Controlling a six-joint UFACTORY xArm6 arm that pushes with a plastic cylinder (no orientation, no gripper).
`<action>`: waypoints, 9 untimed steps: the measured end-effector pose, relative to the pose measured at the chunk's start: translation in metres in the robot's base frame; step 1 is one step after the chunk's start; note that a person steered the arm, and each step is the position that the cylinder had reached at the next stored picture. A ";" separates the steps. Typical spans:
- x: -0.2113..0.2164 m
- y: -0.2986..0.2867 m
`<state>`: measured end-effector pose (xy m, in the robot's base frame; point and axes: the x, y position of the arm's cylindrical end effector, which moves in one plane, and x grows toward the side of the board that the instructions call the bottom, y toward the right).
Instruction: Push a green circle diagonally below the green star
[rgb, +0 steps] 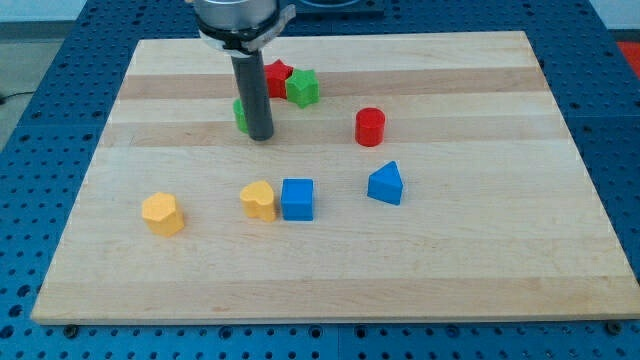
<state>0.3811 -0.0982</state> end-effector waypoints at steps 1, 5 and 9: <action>0.013 0.000; -0.038 -0.015; -0.083 -0.022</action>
<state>0.2986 -0.1200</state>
